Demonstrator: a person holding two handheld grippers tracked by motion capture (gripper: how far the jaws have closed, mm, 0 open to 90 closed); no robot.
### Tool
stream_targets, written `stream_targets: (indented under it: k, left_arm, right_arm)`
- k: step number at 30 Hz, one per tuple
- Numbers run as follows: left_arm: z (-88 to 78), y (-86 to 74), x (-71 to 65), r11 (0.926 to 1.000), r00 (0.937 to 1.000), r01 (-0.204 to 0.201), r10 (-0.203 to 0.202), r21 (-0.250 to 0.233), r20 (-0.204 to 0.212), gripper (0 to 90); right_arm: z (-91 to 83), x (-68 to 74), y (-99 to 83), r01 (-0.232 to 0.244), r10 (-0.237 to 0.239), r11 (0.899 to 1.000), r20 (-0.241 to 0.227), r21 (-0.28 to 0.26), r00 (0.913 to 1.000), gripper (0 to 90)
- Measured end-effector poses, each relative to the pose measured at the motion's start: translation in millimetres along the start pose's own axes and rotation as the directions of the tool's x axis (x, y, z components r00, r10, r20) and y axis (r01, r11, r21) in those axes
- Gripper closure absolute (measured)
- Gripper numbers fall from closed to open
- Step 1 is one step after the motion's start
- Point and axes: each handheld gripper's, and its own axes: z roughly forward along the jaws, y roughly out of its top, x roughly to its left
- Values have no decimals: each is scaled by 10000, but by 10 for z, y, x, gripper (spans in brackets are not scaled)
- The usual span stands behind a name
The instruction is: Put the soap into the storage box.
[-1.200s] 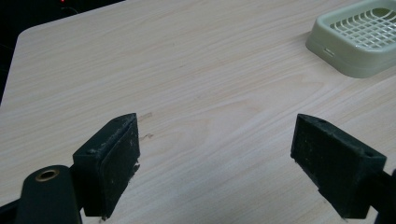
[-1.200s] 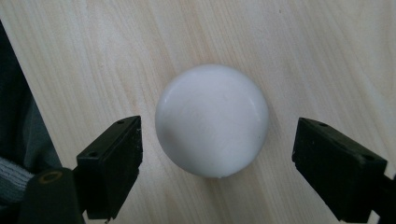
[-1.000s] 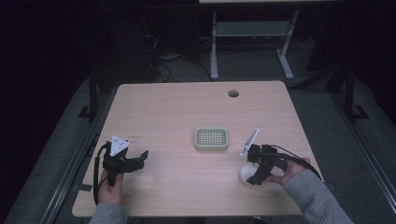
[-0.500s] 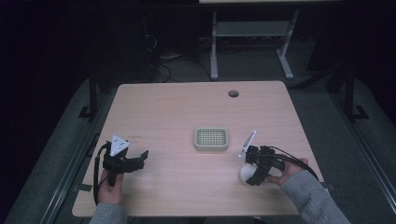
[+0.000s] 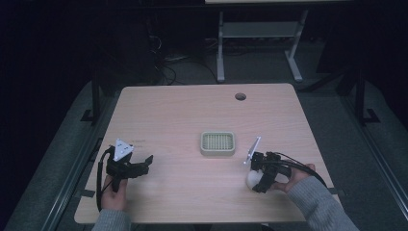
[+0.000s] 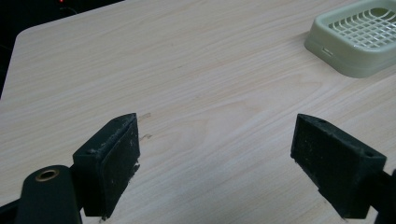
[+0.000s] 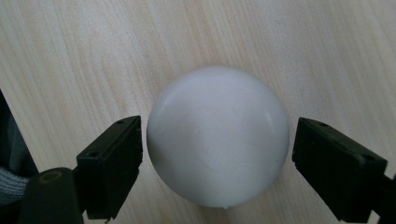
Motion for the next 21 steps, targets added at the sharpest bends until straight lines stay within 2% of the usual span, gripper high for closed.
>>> stream_targets:
  k: [21]
  left_arm:
    - [-2,2,-3,10000,10000,-5,5,-5,27,152]
  right_arm:
    - [96,30,55,114,-114,9989,8,463,9999,156]
